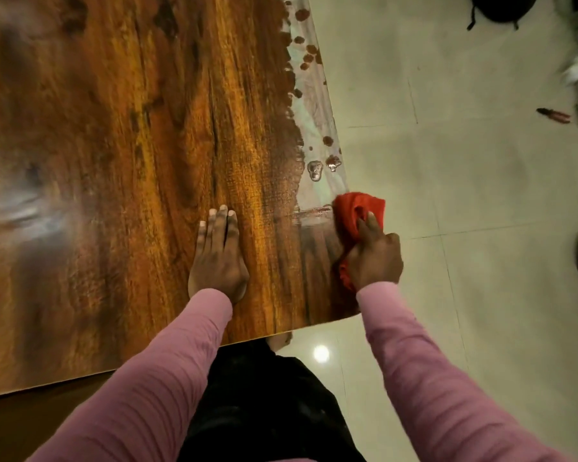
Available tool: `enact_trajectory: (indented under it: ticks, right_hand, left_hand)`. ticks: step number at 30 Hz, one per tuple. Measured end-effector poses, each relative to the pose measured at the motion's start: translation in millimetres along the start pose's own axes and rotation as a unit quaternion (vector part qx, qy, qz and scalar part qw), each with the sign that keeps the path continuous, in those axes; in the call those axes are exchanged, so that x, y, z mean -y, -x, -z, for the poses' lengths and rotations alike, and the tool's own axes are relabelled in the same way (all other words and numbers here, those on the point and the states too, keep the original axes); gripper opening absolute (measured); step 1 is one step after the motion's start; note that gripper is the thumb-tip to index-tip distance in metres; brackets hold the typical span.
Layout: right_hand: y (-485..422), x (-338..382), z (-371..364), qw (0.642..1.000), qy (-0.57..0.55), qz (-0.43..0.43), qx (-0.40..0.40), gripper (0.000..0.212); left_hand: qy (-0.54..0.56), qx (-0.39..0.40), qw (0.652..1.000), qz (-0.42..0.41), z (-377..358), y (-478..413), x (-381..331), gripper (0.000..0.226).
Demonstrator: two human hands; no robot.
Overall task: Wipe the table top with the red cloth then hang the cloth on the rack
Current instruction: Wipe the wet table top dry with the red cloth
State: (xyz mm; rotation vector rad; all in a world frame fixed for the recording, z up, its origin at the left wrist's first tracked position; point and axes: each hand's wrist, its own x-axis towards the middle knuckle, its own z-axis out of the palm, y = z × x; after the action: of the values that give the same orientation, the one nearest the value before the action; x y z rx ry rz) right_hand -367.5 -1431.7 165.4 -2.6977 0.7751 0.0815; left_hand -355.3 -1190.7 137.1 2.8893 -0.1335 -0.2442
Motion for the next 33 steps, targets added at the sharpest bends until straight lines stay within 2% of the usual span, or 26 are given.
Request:
enact_trajectory:
  ticks: [1, 3, 5, 8, 10, 11, 12, 15, 19, 20, 21, 23, 25, 26, 30, 33]
  right_hand:
    - [-7.7, 7.4, -1.6, 0.999, -0.003, -0.032, -0.014, 0.053]
    - [0.6, 31.1, -8.2, 1.0, 0.0, -0.016, -0.009, 0.05]
    - [32.2, 59.1, -18.8, 0.997, -0.021, 0.072, 0.019, 0.05]
    - [78.9, 79.6, -33.2, 0.964, 0.002, 0.262, 0.042, 0.054]
    - [69.3, 69.4, -26.8, 0.947, 0.015, 0.317, 0.046, 0.053]
    - [56.6, 61.0, -20.0, 0.953, 0.02, 0.299, 0.052, 0.055]
    - [40.6, 53.0, -13.5, 0.968, 0.016, 0.245, 0.054, 0.057]
    - [-19.0, 44.4, -2.6, 0.999, -0.017, 0.027, 0.01, 0.057]
    - [-45.1, 87.5, -15.6, 0.994, -0.064, -0.083, -0.019, 0.034]
    - [-35.4, 101.9, -20.0, 0.996, -0.067, -0.063, -0.013, 0.031]
    - [-21.0, 113.9, -30.4, 0.999, -0.031, 0.029, 0.001, 0.036]
    - [2.7, 126.8, -39.4, 0.977, 0.008, 0.202, 0.064, 0.048]
    - [-7.1, 115.6, -30.3, 0.961, 0.029, 0.258, 0.097, 0.05]
    - [-18.7, 104.0, -24.3, 0.963, 0.036, 0.247, 0.099, 0.052]
    - [-63.4, 73.6, -5.9, 0.994, 0.057, 0.069, 0.067, 0.059]
    - [-67.8, 96.7, -13.6, 0.999, 0.03, 0.02, 0.04, 0.055]
  left_hand:
    - [0.001, 0.005, 1.0, -0.001, 0.7, 0.2, 0.4, 0.058]
    - [0.003, 0.015, 1.0, 0.003, 2.1, 1.4, 0.3, 0.06]
    - [-0.005, 0.025, 1.0, 0.002, 1.8, 1.4, -0.5, 0.062]
    - [-0.009, 0.043, 0.999, -0.008, 0.5, 0.0, 2.3, 0.065]
    - [-0.002, 0.042, 0.999, -0.013, 1.6, -0.7, 2.4, 0.066]
    - [0.002, 0.039, 0.999, -0.012, 2.2, -0.5, 2.4, 0.065]
    - [0.006, 0.036, 0.999, -0.011, 2.6, 0.0, 2.7, 0.064]
    - [0.015, 0.036, 0.999, -0.023, 3.2, 0.6, 3.8, 0.063]
    - [0.018, 0.035, 0.999, -0.024, 1.5, 1.2, 5.0, 0.063]
    - [0.015, 0.037, 0.999, -0.025, 1.5, 1.3, 5.1, 0.064]
    - [0.011, 0.038, 0.999, -0.024, 1.8, 1.1, 5.2, 0.065]
    - [0.016, 0.036, 0.999, -0.021, 3.6, -0.7, 5.6, 0.066]
    - [0.027, 0.034, 0.999, -0.031, 4.8, -1.5, 5.1, 0.064]
    - [0.03, 0.029, 0.999, -0.031, 4.3, -1.3, 5.7, 0.063]
    - [0.036, 0.021, 0.999, -0.027, 1.3, -0.6, 4.5, 0.06]
    - [0.038, 0.023, 0.999, -0.023, 0.8, 0.4, 4.0, 0.061]
